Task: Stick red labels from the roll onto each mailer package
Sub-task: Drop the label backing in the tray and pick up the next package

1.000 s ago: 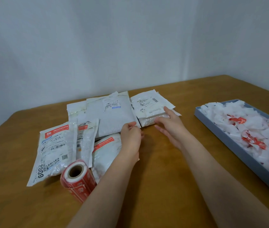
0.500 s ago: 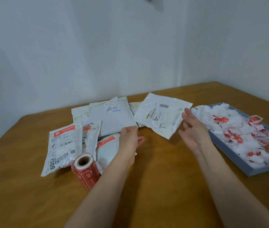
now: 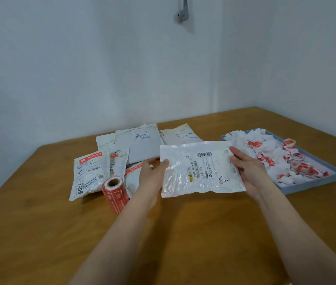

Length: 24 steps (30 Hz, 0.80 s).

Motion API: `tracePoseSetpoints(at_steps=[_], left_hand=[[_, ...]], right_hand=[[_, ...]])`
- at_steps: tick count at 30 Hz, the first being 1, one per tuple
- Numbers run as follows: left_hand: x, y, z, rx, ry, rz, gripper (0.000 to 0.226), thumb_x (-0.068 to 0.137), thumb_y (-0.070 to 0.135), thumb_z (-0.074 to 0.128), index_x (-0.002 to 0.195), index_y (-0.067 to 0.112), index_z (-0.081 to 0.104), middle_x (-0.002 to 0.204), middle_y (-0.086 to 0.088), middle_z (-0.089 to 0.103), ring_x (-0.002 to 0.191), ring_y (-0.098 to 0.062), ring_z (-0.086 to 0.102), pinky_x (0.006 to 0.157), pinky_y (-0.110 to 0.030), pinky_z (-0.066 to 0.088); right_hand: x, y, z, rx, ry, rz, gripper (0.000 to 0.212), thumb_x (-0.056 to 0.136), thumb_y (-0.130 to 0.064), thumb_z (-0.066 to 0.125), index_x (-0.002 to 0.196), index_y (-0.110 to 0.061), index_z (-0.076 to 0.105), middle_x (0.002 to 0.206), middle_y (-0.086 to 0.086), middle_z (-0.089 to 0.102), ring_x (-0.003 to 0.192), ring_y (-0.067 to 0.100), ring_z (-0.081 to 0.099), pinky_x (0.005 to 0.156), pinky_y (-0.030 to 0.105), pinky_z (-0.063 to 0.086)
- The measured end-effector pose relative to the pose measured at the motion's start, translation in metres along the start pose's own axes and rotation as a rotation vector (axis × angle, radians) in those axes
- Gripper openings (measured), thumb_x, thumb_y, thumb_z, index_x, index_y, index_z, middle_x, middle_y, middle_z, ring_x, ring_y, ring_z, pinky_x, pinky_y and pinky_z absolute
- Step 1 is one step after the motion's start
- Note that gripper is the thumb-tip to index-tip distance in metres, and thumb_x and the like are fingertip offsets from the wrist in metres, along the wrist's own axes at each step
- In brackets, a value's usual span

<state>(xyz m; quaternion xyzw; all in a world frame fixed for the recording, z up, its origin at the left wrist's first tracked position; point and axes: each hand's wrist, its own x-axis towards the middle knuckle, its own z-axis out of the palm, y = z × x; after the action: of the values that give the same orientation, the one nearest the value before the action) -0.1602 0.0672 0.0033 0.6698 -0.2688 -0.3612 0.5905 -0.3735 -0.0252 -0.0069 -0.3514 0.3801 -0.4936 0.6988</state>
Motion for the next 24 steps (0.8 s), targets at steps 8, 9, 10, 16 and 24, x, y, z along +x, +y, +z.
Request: tracePoseSetpoints(at_steps=[8,9,10,16,24], left_hand=[[-0.024,-0.006,-0.020,0.048,-0.090,-0.044,0.019,0.095,0.010,0.058,0.113,0.007,0.064,0.106,-0.007,0.071,0.094,-0.025,0.069,0.088,-0.043,0.055],[-0.025,-0.007,-0.022,0.024,-0.076,-0.046,0.019,0.095,0.011,0.058,0.112,0.007,0.064,0.106,-0.008,0.072,0.094,-0.027,0.070,0.089,-0.046,0.055],[-0.027,-0.008,-0.024,-0.002,-0.062,-0.051,0.018,0.095,0.011,0.058,0.112,0.008,0.065,0.105,-0.009,0.072,0.093,-0.028,0.070,0.088,-0.048,0.055],[-0.031,-0.013,-0.036,-0.098,0.057,-0.060,0.009,0.096,0.011,0.056,0.103,0.012,0.061,0.096,-0.005,0.071,0.086,-0.024,0.070,0.081,-0.043,0.057],[-0.040,-0.005,-0.056,0.009,-0.046,-0.135,0.018,0.090,0.021,0.060,0.105,0.013,0.063,0.106,-0.007,0.070,0.098,-0.027,0.064,0.092,-0.042,0.052]], right_hand=[[-0.016,0.003,0.000,-0.142,-0.087,0.023,0.032,0.094,0.000,0.053,0.118,-0.016,0.066,0.108,0.007,0.069,0.090,0.021,0.068,0.058,0.034,0.056],[-0.016,0.005,0.001,-0.170,-0.090,0.029,0.031,0.095,-0.002,0.052,0.122,-0.015,0.063,0.109,0.007,0.069,0.094,0.021,0.067,0.064,0.035,0.056],[-0.017,0.007,0.002,-0.200,-0.091,0.041,0.031,0.096,-0.007,0.053,0.125,-0.014,0.059,0.111,0.007,0.069,0.098,0.022,0.067,0.071,0.036,0.056],[-0.028,0.016,-0.005,-0.318,-0.319,0.248,0.051,0.080,-0.020,0.070,0.126,-0.010,0.052,0.113,0.011,0.070,0.106,0.026,0.067,0.089,0.047,0.055],[-0.031,0.019,-0.006,-0.469,-0.253,0.170,0.034,0.085,-0.003,0.067,0.118,-0.011,0.063,0.102,0.010,0.074,0.095,0.021,0.070,0.078,0.036,0.059]])
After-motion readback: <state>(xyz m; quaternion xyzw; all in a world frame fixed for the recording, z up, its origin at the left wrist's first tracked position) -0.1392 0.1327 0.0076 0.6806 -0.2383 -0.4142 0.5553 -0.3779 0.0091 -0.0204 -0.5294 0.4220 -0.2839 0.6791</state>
